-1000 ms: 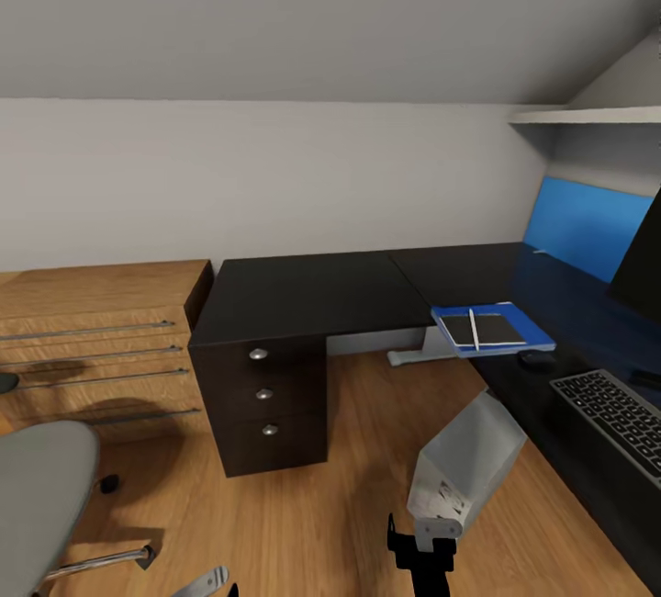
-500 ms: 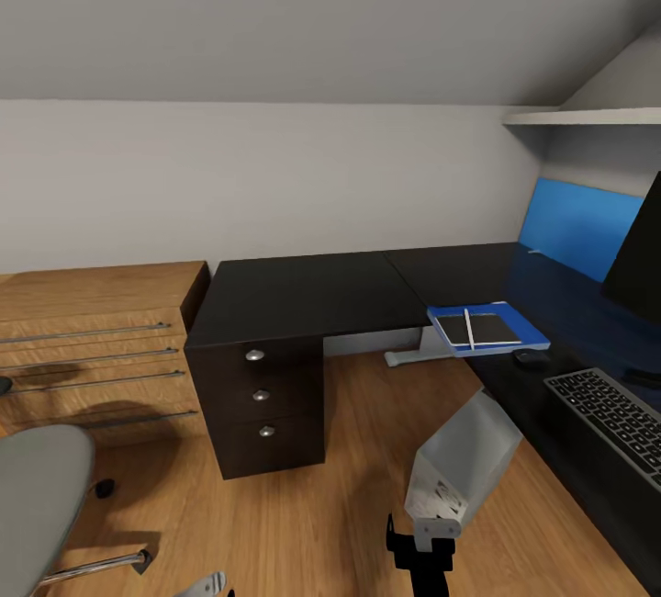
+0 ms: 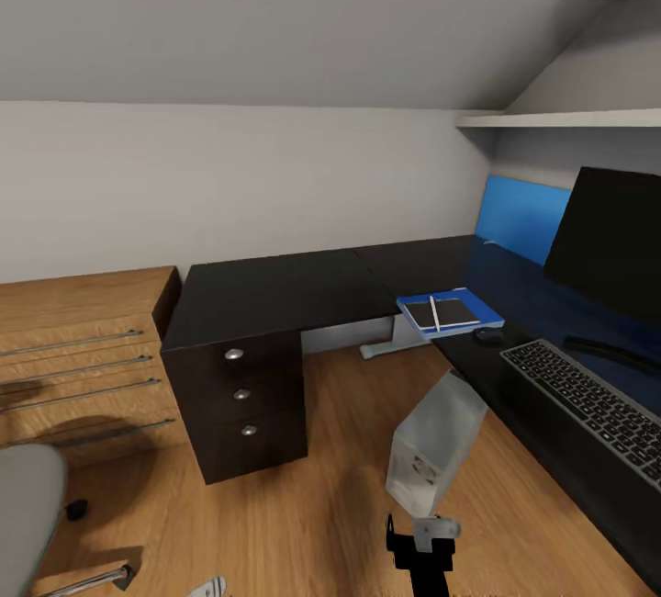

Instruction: In the bedroom, organize the workspace by keeping the computer under the desk, ensuring the monitor is on the desk, placing the keyboard on the desk next to the monitor, placing the mouse on the desk next to the keyboard, moving the folder from the swivel chair onto the desk next to the mouse, stacking the notebook on top of the folder with the pen on top of the notebook, and positioning the swivel chair next to the desk.

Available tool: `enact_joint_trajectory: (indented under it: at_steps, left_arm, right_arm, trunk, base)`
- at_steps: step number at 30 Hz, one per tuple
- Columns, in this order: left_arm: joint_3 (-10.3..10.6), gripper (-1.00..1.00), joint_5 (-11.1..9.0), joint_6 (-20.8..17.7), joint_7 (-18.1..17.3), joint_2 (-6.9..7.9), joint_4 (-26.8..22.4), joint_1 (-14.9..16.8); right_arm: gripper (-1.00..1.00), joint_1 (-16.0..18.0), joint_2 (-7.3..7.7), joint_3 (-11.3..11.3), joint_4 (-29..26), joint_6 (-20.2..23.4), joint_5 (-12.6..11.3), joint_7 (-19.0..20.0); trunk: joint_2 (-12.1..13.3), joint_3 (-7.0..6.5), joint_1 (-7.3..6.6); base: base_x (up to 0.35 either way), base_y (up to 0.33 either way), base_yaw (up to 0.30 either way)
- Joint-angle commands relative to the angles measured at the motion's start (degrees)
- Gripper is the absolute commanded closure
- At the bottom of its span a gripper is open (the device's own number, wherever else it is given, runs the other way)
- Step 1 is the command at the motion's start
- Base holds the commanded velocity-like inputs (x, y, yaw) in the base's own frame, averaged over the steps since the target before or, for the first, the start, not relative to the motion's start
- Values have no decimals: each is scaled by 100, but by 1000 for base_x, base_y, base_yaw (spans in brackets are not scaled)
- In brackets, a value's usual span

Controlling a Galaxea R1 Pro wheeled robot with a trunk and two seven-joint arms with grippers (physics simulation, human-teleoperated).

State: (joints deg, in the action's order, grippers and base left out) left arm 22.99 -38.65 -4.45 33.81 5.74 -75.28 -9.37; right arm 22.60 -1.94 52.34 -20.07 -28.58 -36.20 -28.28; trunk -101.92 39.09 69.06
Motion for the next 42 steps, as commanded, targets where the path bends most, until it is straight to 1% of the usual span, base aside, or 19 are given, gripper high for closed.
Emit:
enact_joint_trajectory:
  at_steps: [1,8,33,35,36,38,39,41,42]
  left_arm:
    - [7,-100,-18,-22,38,5,-15,-1]
    - [11,-100,-20,-16,56,-7,-42,-3]
    - [13,-100,-39,-68,39,-11,-16,-3]
    - [13,-100,-42,-71,39,-11,31,-3]
    - [13,-100,-45,-82,38,-29,206,0]
    - [13,-100,-46,-87,38,-53,287,4]
    - [13,-100,-55,-96,57,-84,441,246]
    - [13,-100,-64,-104,55,-100,463,534]
    - [13,-100,-66,-114,55,-114,468,604]
  right_arm:
    - [-100,8,0,48,3,-24,-45,-28]
    - [-100,8,0,48,3,-24,-45,-28]
    - [-100,8,-8,41,-11,-33,-56,-2]
    - [-100,8,-5,36,-9,-33,-55,-2]
    - [-100,8,-1,27,0,-33,-54,-2]
    - [-100,8,0,21,3,-33,-57,-2]
    - [-100,13,16,-6,-2,-28,-75,-2]
    - [-100,34,45,-44,1,-12,-89,-2]
    - [-100,46,53,-68,3,-4,-98,-2]
  trunk:
    - [-3,2,0]
    - [-3,-11,0]
    - [-1005,437,549]
    - [-1086,473,593]
    - [-1126,491,615]
    - [-1206,527,659]
    - [-1246,545,681]
    - [-1326,580,725]
    - [-1366,598,747]
  base:
    - [-12,11,-277]
    - [-5,4,-226]
    - [0,0,-9]
    - [0,0,0]
    - [0,0,0]
    - [0,0,0]
    - [0,0,0]
    - [0,0,0]
    - [0,0,0]
